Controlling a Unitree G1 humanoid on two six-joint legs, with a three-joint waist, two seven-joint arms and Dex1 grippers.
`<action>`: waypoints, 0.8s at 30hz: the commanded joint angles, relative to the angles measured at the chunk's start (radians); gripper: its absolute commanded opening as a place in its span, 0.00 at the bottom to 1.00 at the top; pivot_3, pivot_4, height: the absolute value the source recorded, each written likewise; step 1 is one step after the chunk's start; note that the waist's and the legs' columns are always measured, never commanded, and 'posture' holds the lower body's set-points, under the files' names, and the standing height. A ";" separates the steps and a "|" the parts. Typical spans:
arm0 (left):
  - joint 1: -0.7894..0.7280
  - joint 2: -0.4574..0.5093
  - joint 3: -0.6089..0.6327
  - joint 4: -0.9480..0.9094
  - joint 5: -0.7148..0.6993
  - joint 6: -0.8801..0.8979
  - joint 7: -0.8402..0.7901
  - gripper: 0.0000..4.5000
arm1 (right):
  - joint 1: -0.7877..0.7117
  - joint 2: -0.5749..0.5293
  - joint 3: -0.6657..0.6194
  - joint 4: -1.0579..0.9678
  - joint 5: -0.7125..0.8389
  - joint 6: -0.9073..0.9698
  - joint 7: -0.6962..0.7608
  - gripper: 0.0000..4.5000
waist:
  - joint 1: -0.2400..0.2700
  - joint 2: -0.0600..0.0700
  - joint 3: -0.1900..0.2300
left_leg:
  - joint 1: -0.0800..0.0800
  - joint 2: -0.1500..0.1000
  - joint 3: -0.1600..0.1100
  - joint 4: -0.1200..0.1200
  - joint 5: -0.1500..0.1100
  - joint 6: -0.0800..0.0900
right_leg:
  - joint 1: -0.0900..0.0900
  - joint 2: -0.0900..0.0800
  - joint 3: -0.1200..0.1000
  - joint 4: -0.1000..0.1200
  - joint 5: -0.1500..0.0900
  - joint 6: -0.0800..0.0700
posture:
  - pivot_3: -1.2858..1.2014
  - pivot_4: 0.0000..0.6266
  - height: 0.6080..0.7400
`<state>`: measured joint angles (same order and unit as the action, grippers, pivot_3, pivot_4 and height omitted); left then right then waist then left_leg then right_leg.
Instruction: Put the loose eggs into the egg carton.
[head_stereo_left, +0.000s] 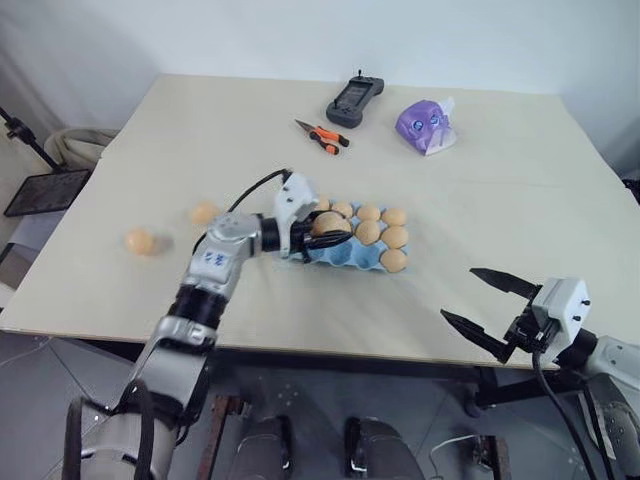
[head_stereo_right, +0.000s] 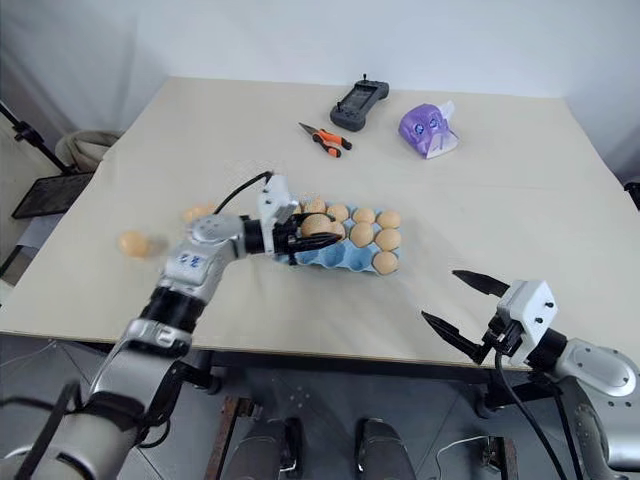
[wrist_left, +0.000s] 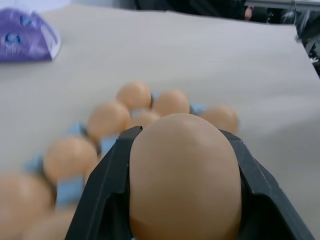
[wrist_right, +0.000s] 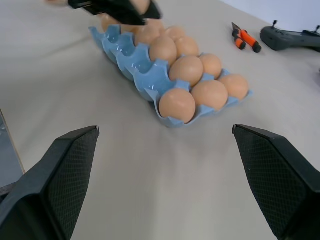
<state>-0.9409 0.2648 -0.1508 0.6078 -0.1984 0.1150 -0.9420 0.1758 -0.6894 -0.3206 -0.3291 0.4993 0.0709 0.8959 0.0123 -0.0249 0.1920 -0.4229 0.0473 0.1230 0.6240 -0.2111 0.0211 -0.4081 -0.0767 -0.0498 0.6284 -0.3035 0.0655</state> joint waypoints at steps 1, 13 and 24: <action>-0.045 -0.030 -0.004 0.104 0.034 -0.111 -0.024 0.38 | 0.028 0.019 -0.034 -0.063 0.005 -0.002 -0.035 1.00 | -0.003 0.000 0.000 | 0.000 0.000 0.000 0.000 0.000 0.000 | 0.000 0.000 0.000 0.000 0.000 0.000 | 0.52 0.24 1.00; -0.066 -0.113 -0.024 0.182 0.069 -0.146 -0.114 0.38 | 0.074 0.059 -0.023 -0.105 0.001 -0.018 -0.081 1.00 | -0.008 0.000 0.000 | -0.001 0.000 0.000 0.003 -0.001 0.002 | 0.001 0.000 -0.002 0.000 0.001 0.001 | 0.52 0.24 1.00; -0.111 -0.133 0.075 0.230 0.034 -0.276 -0.043 0.95 | 0.019 0.075 0.028 -0.086 -0.009 -0.011 -0.075 1.00 | -0.012 0.000 0.000 | -0.001 0.000 0.000 0.003 -0.001 0.002 | 0.001 0.000 -0.002 0.000 0.001 0.002 | 0.52 0.24 1.00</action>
<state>-1.0139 0.1284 -0.1211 0.8728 -0.1167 -0.1251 -0.9686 0.2038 -0.6188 -0.2921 -0.3935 0.4840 0.0677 0.8201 0.0001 -0.0252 0.1922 -0.4241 0.0476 0.1226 0.6274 -0.2123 0.0232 -0.4076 -0.0769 -0.0516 0.6281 -0.3022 0.0677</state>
